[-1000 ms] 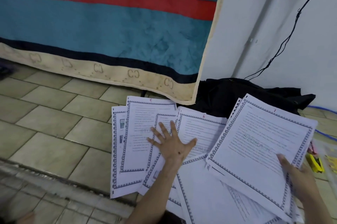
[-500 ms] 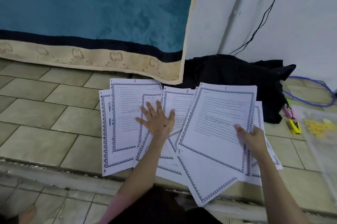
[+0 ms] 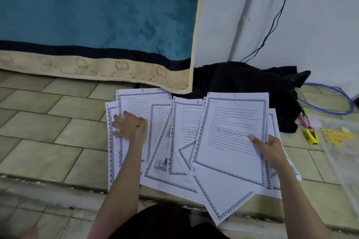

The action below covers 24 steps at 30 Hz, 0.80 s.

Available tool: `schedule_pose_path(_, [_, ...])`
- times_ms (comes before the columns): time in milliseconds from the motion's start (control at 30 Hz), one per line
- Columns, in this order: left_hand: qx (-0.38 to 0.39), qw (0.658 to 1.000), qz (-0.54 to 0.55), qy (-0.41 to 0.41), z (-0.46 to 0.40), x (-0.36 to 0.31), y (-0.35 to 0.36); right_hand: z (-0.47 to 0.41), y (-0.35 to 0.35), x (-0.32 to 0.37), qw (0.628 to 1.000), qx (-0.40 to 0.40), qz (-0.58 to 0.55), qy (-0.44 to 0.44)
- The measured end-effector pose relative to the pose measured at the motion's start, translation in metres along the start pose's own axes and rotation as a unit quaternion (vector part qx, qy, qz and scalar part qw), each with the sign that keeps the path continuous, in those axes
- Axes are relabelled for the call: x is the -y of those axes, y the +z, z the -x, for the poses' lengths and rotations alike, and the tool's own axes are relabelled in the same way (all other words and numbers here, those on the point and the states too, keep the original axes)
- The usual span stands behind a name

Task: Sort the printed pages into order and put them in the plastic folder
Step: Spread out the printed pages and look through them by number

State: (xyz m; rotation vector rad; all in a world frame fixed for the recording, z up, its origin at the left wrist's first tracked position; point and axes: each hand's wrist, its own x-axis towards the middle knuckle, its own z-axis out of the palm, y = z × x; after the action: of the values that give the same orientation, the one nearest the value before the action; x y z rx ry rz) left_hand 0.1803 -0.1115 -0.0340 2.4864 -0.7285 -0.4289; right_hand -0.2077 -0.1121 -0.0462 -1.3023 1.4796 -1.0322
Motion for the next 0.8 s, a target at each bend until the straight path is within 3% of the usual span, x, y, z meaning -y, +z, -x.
schedule_pose_path(167, [0.005, 0.996, 0.063, -0.055, -0.024, 0.013, -0.014, -0.005, 0.003, -0.003, 1.0, 0.001, 0.013, -0.01])
schedule_pose_path(267, [-0.005, 0.991, 0.135, 0.02, -0.024, 0.01, -0.027, -0.007, 0.004, -0.003, 1.0, 0.004, 0.001, 0.003])
schedule_pose_path(367, [-0.023, 0.98, 0.191, 0.045, -0.018, -0.01, -0.06, -0.006, 0.003, -0.002, 0.999, -0.001, -0.027, 0.027])
schedule_pose_path(567, [-0.123, 0.981, 0.093, 0.118, 0.012, -0.062, -0.16, -0.009, 0.001, -0.004, 0.998, -0.01, -0.049, 0.044])
schedule_pose_path(800, [-0.075, 0.94, 0.212, 0.255, 0.059, -0.096, -0.214, -0.009, -0.005, -0.003, 0.996, -0.003, -0.059, 0.073])
